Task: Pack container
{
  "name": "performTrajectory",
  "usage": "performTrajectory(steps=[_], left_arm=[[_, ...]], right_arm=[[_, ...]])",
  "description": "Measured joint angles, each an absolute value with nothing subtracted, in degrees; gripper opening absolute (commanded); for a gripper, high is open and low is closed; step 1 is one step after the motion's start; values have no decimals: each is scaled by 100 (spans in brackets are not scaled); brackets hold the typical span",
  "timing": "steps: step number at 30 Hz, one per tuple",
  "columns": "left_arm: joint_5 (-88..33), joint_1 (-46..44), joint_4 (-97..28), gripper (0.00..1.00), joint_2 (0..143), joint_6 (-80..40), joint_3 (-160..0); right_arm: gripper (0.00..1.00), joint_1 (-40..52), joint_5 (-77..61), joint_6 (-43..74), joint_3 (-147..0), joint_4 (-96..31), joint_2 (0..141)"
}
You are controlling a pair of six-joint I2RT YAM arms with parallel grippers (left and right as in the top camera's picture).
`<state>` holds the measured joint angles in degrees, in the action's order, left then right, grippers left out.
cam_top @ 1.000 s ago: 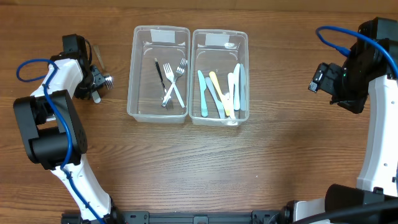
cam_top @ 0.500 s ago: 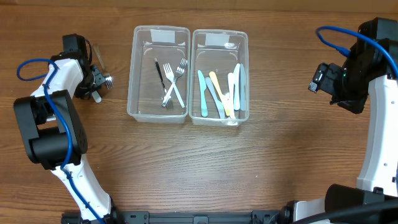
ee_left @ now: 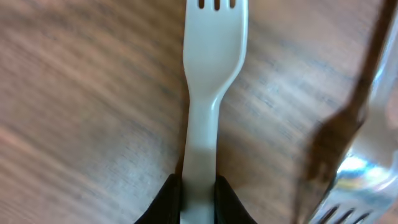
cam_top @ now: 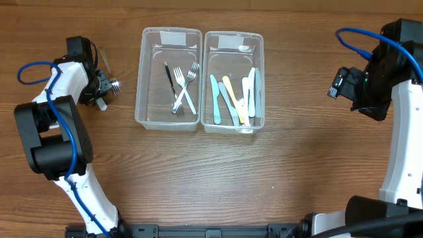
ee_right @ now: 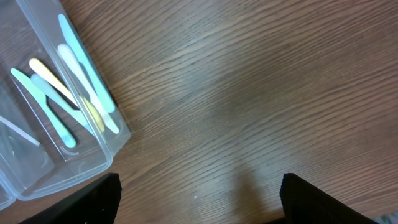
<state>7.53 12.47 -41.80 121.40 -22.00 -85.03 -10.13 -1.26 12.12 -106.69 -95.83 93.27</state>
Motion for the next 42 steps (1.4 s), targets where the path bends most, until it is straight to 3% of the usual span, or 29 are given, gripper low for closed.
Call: performTrajectory(steps=[12,21,22,23,25,26,27,29,30,37,42], left_arm=[[663,1033,-5911,4,11928,-2075,-9741],[668,421,-6200,4,10886,-2056,-10429],[679,458,-6217,14,10886,-2058,-10429],[692,499,-6224,33,10895,-2060,-10427],[731,639,-6270,53,10938,-2110,-10427],[746,744,-6309,70,10951,-2163,-10425],[760,834,-6342,79,10954,-2200,-10425],[773,1085,-6464,86,10956,-2346,-10425],[775,1234,-6539,97,10956,-2416,-10425],[692,2088,-6600,100,11236,-2711,-10425],[602,2222,-6416,100,11880,-2733,-10425]], right_arm=[[84,-1013,-126,1214,-10669,-9513,9327],[85,-1013,-123,1210,-10669,-9515,9327],[85,-1015,-123,1210,-10669,-9518,9327],[85,-1013,-123,1208,-10669,-9520,9327],[85,-1013,-123,1203,-10669,-9522,9327],[84,-1013,-126,1199,-10669,-9526,9327],[85,-1013,-126,1199,-10669,-9533,9327],[85,-1013,-123,1199,-10669,-9550,9327],[85,-1013,-126,1199,-10669,-9555,9327],[85,-1013,-130,1199,-10669,-9555,9327],[85,-1013,-130,1197,-10669,-9559,9327]])
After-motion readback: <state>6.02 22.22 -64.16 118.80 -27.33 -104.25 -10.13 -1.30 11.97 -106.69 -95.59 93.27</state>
